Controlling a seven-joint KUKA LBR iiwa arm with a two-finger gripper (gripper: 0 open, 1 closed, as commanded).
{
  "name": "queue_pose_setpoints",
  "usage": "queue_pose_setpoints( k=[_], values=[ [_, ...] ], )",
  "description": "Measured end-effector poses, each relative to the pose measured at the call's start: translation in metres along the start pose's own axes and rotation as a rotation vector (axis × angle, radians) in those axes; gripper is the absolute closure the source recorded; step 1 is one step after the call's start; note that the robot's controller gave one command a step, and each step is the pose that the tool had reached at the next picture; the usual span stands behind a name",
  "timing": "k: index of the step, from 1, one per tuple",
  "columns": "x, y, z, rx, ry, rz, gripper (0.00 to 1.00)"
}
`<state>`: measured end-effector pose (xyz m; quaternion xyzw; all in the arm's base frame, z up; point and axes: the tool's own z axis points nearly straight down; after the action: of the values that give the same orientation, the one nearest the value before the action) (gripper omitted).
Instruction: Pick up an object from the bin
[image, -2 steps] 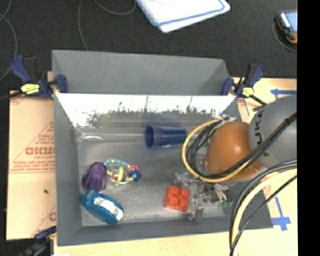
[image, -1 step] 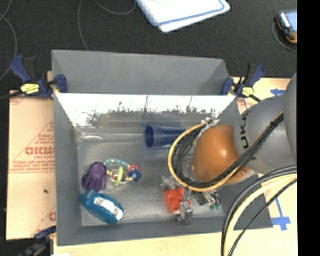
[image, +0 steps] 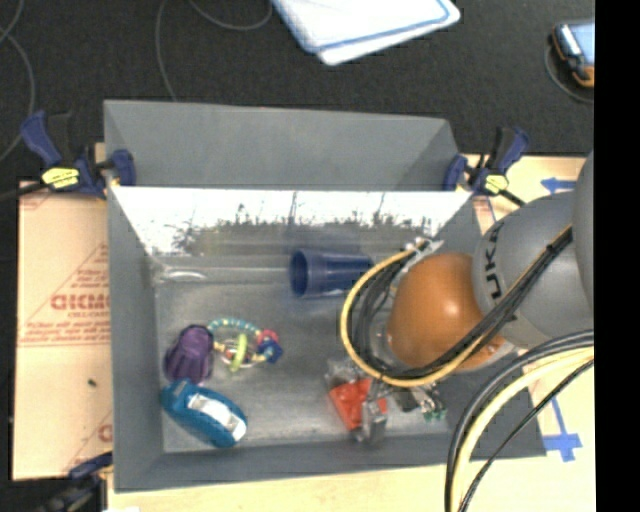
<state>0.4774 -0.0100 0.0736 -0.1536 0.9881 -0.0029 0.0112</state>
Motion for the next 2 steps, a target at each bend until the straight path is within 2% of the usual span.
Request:
queue_pose_setpoints(
  k=[1, 2],
  values=[
    [0.0, 0.0, 0.0, 0.0, 0.0, -0.002, 1.0],
    [0.005, -0.005, -0.096, -0.001, 0.006, 0.009, 1.0]
  ],
)
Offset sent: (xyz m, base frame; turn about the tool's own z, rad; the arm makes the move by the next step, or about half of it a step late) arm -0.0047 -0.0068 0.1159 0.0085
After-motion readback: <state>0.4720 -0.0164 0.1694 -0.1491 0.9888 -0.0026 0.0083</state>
